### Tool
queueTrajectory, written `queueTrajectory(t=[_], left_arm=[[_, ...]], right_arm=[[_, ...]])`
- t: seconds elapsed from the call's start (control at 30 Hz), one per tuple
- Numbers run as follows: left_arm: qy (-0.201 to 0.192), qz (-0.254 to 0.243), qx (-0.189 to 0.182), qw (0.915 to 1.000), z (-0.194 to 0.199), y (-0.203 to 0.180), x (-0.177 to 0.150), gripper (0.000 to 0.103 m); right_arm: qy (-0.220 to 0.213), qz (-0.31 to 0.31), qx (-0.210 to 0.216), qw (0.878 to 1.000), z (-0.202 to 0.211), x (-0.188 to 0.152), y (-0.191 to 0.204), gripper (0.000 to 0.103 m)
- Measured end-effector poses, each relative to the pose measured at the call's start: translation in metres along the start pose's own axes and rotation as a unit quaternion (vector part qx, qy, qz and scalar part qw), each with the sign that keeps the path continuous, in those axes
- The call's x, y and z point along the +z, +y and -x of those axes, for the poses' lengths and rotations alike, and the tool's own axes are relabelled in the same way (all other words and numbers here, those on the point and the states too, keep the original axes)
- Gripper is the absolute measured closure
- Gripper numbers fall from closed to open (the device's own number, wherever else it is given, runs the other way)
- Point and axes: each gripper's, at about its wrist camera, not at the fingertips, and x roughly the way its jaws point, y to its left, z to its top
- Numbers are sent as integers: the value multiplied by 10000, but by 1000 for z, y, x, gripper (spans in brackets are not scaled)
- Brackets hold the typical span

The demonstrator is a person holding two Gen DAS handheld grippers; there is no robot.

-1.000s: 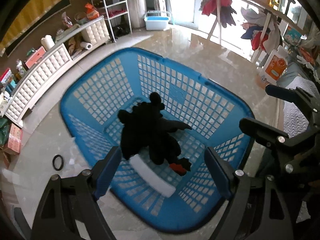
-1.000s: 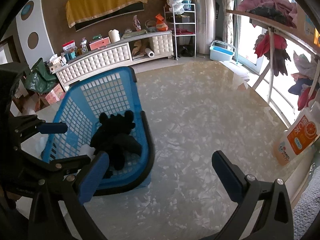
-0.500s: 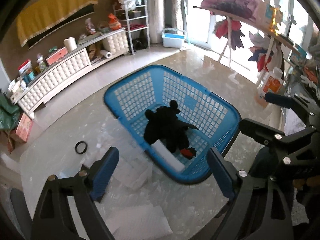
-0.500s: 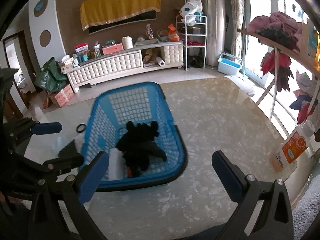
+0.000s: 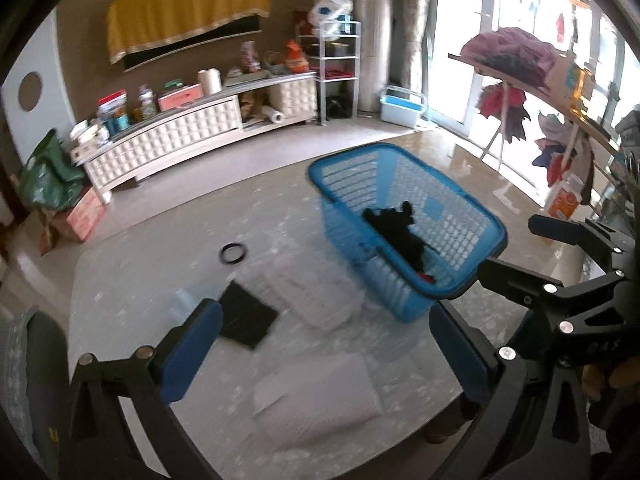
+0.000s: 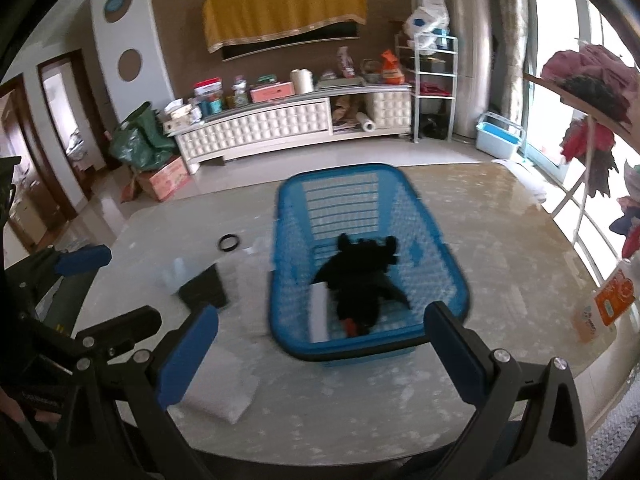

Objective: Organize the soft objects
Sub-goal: 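Move the right gripper to the white bubble-textured towel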

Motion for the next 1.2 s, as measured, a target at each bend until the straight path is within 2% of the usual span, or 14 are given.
queueTrajectory(t=[0.13, 0.5, 0.97, 1.2], left_arm=[[45, 160, 240, 9996, 11, 21, -16, 0], [182, 547, 500, 9971, 30, 62, -63, 0], [820, 1157, 602, 9881, 10, 106, -135, 0], [1086, 1420, 750, 9810, -9, 125, -154, 0]], right_arm=[[105, 180, 153, 9997, -4, -3, 22, 0], [269, 640, 420, 9967, -16, -15, 72, 0], [1092, 1092, 843, 9844, -65, -56, 122, 0], [1590, 1138, 1072, 9748, -92, -67, 145, 0]])
